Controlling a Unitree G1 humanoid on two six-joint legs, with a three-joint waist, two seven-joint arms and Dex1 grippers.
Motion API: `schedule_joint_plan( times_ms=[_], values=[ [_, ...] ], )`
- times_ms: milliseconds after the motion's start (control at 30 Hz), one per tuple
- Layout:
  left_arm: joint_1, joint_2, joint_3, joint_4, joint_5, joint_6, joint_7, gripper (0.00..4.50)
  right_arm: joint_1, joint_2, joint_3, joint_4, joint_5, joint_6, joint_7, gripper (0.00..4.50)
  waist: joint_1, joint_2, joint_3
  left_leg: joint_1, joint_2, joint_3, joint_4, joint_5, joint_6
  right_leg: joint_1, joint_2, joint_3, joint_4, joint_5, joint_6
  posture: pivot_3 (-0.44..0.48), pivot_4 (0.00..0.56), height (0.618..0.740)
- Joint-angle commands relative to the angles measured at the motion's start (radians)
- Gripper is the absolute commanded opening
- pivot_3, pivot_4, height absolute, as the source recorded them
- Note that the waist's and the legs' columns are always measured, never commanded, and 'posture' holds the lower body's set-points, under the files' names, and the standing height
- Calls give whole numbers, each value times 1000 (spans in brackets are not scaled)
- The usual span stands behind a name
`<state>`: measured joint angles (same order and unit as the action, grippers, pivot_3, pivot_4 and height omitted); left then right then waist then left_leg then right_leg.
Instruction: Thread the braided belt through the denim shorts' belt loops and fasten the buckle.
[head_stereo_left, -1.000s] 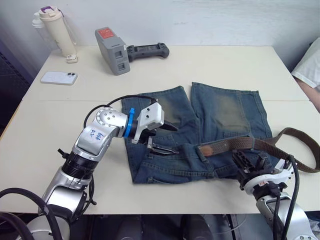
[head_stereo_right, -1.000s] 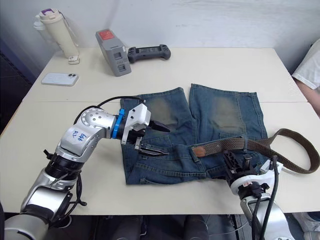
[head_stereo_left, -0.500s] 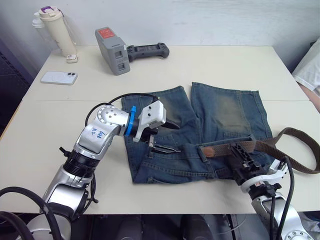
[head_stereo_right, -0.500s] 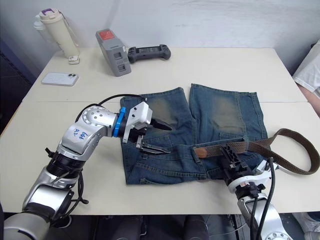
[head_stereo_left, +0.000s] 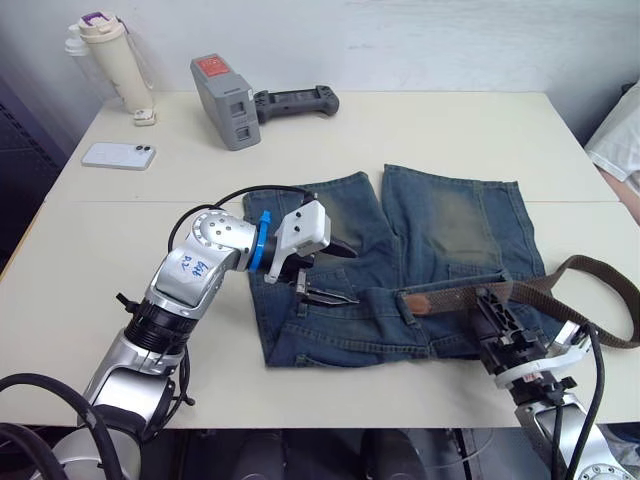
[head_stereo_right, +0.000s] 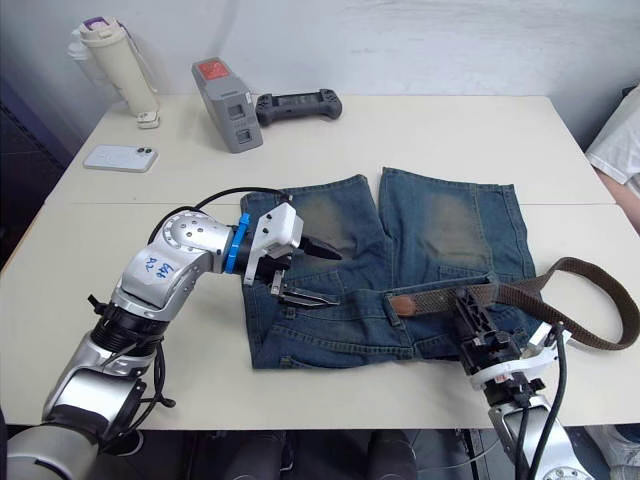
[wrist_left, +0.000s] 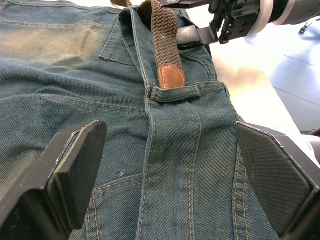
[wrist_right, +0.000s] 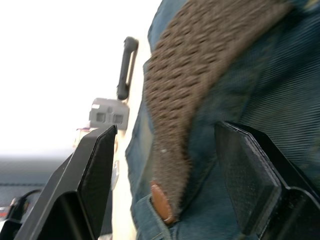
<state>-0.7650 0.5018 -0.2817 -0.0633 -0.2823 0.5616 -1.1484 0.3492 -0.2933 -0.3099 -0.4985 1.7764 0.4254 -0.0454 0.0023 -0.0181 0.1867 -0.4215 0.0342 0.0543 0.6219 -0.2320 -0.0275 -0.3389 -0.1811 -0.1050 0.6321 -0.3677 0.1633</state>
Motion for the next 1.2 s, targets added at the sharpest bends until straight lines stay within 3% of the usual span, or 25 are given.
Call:
schedule_joint_plan(
  times_ms=[33, 200, 233, 333, 433, 500, 800, 1200],
  values=[
    [-25, 4, 9, -5, 1, -17, 1, 4500, -33, 9, -8, 25, -9, 12, 10, 3326, -2, 0, 0, 0, 0, 0, 0, 0, 0, 0, 0, 0, 0, 0, 0, 0, 150, 740],
    [-24, 5, 9, -4, 4, -18, 2, 4500, -83, 18, -17, 80, -31, 28, 21, 3326, -1, 0, 0, 0, 0, 0, 0, 0, 0, 0, 0, 0, 0, 0, 0, 0, 150, 740],
    [-24, 5, 9, -4, 5, -18, 3, 4500, -86, 20, -19, 82, -32, 30, 20, 3097, -1, 0, 0, 0, 0, 0, 0, 0, 0, 0, 0, 0, 0, 0, 0, 0, 150, 740],
    [-23, 5, 10, 1, 8, -22, 4, 4500, -89, 28, -23, 82, -28, 39, 18, 2126, 0, 0, 0, 0, 0, 0, 0, 0, 0, 0, 0, 0, 0, 0, 0, 0, 150, 740],
    [-23, 5, 10, 4, 10, -24, 4, 4500, -88, 32, -22, 77, -37, 48, 17, 451, -1, 0, 0, 0, 0, 0, 0, 0, 0, 0, 0, 0, 0, 0, 0, 0, 150, 740],
    [-22, 5, 11, 4, 10, -25, 3, 4500, -85, 36, -22, 67, -40, 50, 17, 36, -1, 0, 0, 0, 0, 0, 0, 0, 0, 0, 0, 0, 0, 0, 0, 0, 150, 740],
    [-13, 9, 7, 1, 8, -28, -3, 4500, -116, 26, -68, -61, -127, -19, -96, 36, -3, 0, 0, 0, 0, 0, 0, 0, 0, 0, 0, 0, 1, 0, 0, 0, 150, 740],
    [-24, 6, 4, 11, 9, -35, -9, 4500, -130, 74, 60, -82, -312, -4, -121, 36, -3, 0, 0, 0, 0, 1, 0, 0, 0, -1, 0, 1, 1, 0, 0, 0, 150, 740]
  ],
)
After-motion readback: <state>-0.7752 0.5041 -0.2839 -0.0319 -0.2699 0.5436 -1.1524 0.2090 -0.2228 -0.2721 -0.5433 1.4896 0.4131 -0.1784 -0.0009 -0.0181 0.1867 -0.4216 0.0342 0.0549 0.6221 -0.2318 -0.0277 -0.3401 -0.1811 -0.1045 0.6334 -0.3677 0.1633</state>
